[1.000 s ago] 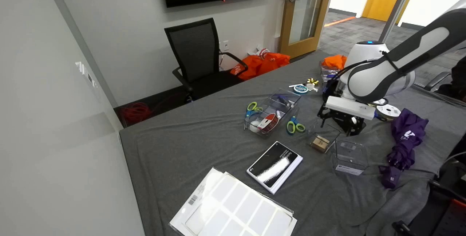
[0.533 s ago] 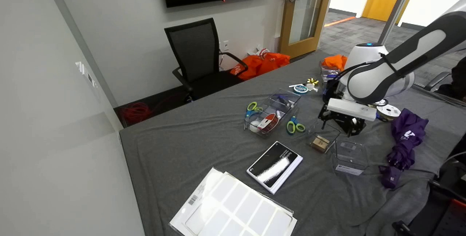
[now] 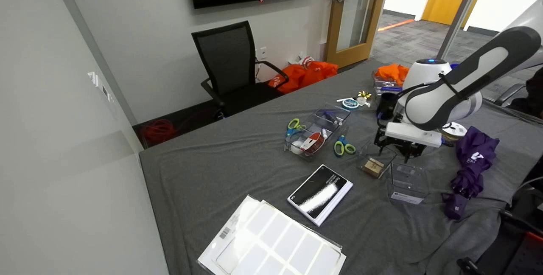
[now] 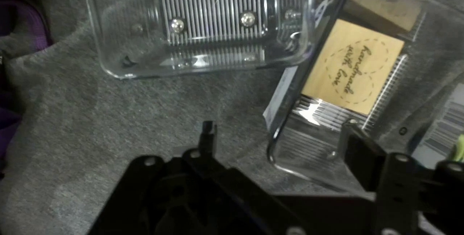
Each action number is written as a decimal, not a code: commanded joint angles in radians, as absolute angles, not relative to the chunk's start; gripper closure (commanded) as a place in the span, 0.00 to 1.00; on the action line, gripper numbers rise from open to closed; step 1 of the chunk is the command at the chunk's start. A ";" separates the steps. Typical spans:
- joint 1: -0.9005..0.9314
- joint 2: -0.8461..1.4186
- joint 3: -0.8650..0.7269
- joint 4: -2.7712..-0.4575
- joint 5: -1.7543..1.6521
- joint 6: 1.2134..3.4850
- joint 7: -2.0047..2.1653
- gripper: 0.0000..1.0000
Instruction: Put the clear container into the other
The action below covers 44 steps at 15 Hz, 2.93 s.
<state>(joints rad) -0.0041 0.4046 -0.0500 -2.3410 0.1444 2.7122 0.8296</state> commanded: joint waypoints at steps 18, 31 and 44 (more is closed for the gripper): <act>-0.083 0.266 0.059 -2.428 0.486 2.735 0.430 0.99; -0.053 -0.028 -0.052 -2.622 0.328 2.604 0.505 0.99; -0.068 -0.059 -0.048 -2.724 0.198 2.593 0.593 0.99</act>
